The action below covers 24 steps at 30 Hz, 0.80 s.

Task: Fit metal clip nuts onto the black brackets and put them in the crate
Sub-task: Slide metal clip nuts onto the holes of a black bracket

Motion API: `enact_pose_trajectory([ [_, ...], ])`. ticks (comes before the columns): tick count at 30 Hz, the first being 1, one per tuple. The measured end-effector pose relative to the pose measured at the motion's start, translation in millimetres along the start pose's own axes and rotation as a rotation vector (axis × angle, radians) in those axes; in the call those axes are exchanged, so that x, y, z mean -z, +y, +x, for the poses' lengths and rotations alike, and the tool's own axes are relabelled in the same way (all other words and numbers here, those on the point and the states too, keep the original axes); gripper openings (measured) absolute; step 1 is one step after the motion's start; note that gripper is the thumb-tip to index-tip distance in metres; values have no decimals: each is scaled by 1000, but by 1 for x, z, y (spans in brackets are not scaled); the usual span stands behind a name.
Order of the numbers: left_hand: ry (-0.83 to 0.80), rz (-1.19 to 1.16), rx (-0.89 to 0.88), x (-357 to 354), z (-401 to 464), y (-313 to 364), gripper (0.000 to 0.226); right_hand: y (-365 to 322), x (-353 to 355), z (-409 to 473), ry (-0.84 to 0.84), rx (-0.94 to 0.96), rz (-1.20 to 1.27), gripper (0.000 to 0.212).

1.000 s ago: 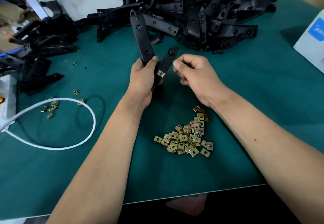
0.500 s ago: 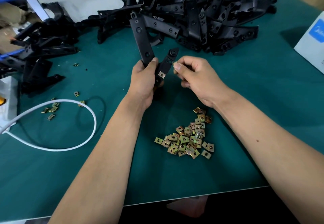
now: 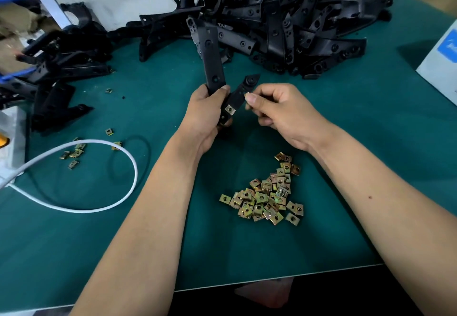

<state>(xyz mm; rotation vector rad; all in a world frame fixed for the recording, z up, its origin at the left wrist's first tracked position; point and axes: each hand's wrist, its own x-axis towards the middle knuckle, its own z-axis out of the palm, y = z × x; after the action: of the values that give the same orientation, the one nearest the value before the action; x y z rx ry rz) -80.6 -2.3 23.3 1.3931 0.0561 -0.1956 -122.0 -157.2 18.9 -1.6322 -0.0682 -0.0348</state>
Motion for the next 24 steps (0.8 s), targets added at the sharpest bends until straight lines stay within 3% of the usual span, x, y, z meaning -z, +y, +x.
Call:
enact_pose_trajectory([
  [7, 33, 3, -8, -5, -1, -3, 9, 3, -4, 0, 85, -81, 271, 23],
  [11, 85, 32, -17, -6, -2, -5, 11, 2, -5, 1, 90, -31, 196, 26],
  [18, 31, 131, -13, -3, -1, -5, 12, 0, 3, -1, 37, -34, 86, 26],
  [24, -23, 61, 37, -4, -4, 1, 16, 1, -3, -1, 67, -7, 239, 31],
])
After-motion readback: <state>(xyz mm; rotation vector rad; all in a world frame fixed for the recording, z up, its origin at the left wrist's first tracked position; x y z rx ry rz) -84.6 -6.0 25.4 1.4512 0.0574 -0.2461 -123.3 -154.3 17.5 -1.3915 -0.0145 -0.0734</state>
